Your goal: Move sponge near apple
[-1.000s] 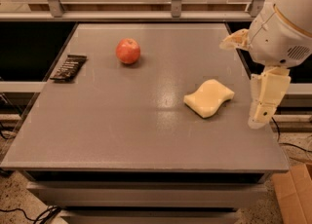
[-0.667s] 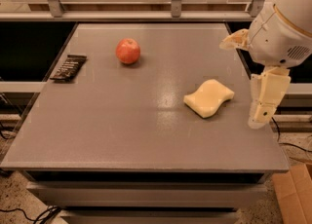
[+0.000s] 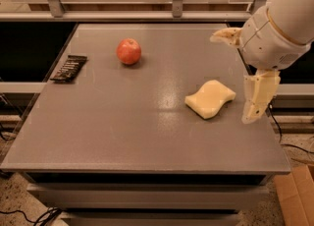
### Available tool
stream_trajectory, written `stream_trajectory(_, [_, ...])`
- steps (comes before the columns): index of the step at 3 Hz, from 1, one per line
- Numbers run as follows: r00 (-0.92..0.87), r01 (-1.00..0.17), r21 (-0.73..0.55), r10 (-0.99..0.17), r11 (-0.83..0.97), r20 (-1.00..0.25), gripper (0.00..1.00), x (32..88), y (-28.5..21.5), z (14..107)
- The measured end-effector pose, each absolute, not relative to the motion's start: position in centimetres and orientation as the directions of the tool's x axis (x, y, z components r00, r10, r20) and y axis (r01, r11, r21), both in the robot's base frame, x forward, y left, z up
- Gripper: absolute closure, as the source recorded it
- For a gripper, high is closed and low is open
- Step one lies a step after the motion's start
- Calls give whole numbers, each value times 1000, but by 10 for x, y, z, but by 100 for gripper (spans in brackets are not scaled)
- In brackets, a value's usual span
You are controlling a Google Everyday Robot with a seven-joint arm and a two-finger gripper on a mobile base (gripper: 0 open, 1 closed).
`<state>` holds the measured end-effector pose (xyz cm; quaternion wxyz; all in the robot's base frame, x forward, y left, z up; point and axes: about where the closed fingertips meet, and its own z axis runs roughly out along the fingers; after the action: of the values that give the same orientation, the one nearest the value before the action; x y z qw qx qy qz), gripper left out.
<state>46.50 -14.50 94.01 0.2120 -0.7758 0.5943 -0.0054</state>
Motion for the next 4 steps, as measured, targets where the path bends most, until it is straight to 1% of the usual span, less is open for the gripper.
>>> stream_trajectory(1, [440,-845,-414,-881,-340,-176,0,484,-131,934])
stream_trajectory(2, [540,-775,-444,-836,-449,-97,0,500,-117,923])
stream_trajectory(3, [604,-728,-434,-796,-531,-39,0,516,-108,907])
stream_trajectory(4, [631,-712,-398,-776,-578,-4,0,529,-107,890])
